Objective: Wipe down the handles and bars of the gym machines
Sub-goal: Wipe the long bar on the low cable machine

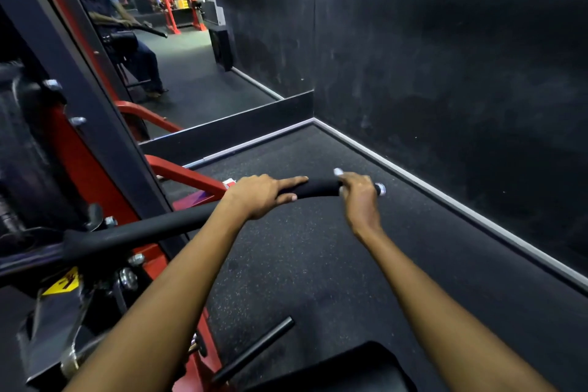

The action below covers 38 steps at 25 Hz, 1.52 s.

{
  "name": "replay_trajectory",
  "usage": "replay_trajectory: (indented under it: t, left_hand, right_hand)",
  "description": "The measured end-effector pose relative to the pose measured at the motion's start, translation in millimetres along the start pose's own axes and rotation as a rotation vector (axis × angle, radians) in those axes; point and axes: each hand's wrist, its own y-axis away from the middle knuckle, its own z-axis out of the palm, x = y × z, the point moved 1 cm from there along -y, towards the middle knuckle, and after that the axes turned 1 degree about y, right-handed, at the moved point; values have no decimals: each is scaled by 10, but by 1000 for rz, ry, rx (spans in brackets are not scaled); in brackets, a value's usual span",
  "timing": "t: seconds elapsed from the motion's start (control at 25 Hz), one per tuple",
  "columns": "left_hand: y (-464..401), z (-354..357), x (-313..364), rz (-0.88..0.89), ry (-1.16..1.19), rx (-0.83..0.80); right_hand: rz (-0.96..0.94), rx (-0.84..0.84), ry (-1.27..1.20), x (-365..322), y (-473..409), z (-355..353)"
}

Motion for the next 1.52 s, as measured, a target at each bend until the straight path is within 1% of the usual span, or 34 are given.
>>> replay_trajectory:
  t: [0.04, 0.08, 0.12, 0.2, 0.24, 0.28, 0.32, 0.36, 0.4, 0.44, 0.48, 0.52, 0.6, 0.64, 0.68, 0.72, 0.76, 0.8, 0.84, 0.88, 0.92, 1.0, 1.04, 1.08, 1.12, 1.16, 1.24, 1.28, 1.32, 1.36, 1.4, 1.44, 1.48, 1.52]
  left_hand:
    - [7, -30, 11, 2, -6, 24]
    - [16, -57, 19, -1, -19, 48]
    - [30, -86, 29, -9, -34, 69]
    - [48, -142, 39, -29, -56, 103]
    - [57, -176, 44, -32, -63, 118]
    - [65, -206, 48, -28, -68, 131]
    - [73, -229, 51, -16, -67, 145]
    - [82, -248, 53, -3, -61, 160]
    - [90, -258, 58, 8, -56, 172]
    - [95, -264, 65, 15, -53, 177]
    - [97, -267, 70, 16, -49, 179]
    - [102, -268, 72, 13, -47, 179]
    - [110, -276, 71, 6, -51, 183]
    - [116, -285, 75, 6, -53, 188]
    - [125, -292, 80, 10, -53, 193]
    - [135, -294, 88, 15, -48, 197]
    - [143, -294, 94, 20, -44, 200]
    - [150, -295, 98, 24, -41, 202]
    - [152, -296, 99, 27, -40, 200]
    - [149, -294, 97, 29, -39, 199]
    - [143, -289, 92, 29, -41, 199]
    - [126, -293, 82, 14, -47, 207]
    - [113, -300, 69, 6, -51, 215]
    - [108, -306, 55, 2, -50, 223]
    - [106, -305, 45, 5, -41, 232]
    - [107, -305, 36, 14, -33, 244]
    - [117, -336, 26, 25, -12, 271]
    - [123, -366, 31, 24, -4, 287]
    - [129, -393, 37, 19, -8, 298]
    - [138, -418, 48, 13, -22, 307]
    - [151, -446, 58, 2, -32, 318]
    - [160, -472, 60, -10, -38, 329]
    - [173, -494, 65, -22, -41, 333]
    - [183, -501, 72, -33, -39, 328]
  right_hand:
    - [168, 36, -28, 44, -70, -63]
    - [256, 63, -47, -24, -107, -74]
    - [214, 76, -39, -204, -111, -68]
    - [-99, 66, 18, -564, 27, 2]
    - [-221, 75, 23, -562, 88, 11]
    - [-283, 87, 41, -453, 52, -58]
    - [-242, 105, 72, -282, -52, -177]
    - [-100, 134, 95, -85, -181, -308]
    - [107, 169, 105, 69, -303, -411]
    - [260, 186, 122, 97, -373, -444]
    - [263, 198, 124, -51, -373, -403]
    - [151, 174, 99, -311, -315, -307]
    - [-187, 102, 27, -718, -37, -108]
    - [-311, 113, 19, -692, 29, -89]
    - [-333, 128, 35, -552, -12, -164]
    - [-234, 159, 73, -298, -120, -254]
    - [-18, 176, 94, -22, -251, -378]
    - [246, 208, 96, 207, -366, -510]
    - [441, 226, 94, 302, -414, -571]
    - [486, 244, 95, 233, -395, -540]
    - [370, 253, 68, 25, -329, -434]
    - [-43, 170, -8, -412, -12, -199]
    - [-187, 118, -27, -499, 136, -120]
    - [-261, 104, -15, -470, 196, -119]
    - [-243, 138, -1, -352, 134, -185]
    - [-124, 209, -1, -170, 2, -270]
    - [316, 345, -57, 137, -288, -516]
    - [493, 391, -73, 167, -375, -580]
    - [514, 422, -99, 86, -411, -567]
    - [376, 405, -133, -119, -398, -512]
    - [150, 334, -150, -348, -339, -421]
    - [-52, 226, -157, -540, -244, -347]
    - [-182, 141, -126, -594, -199, -281]
    - [-219, 110, -80, -559, -249, -300]
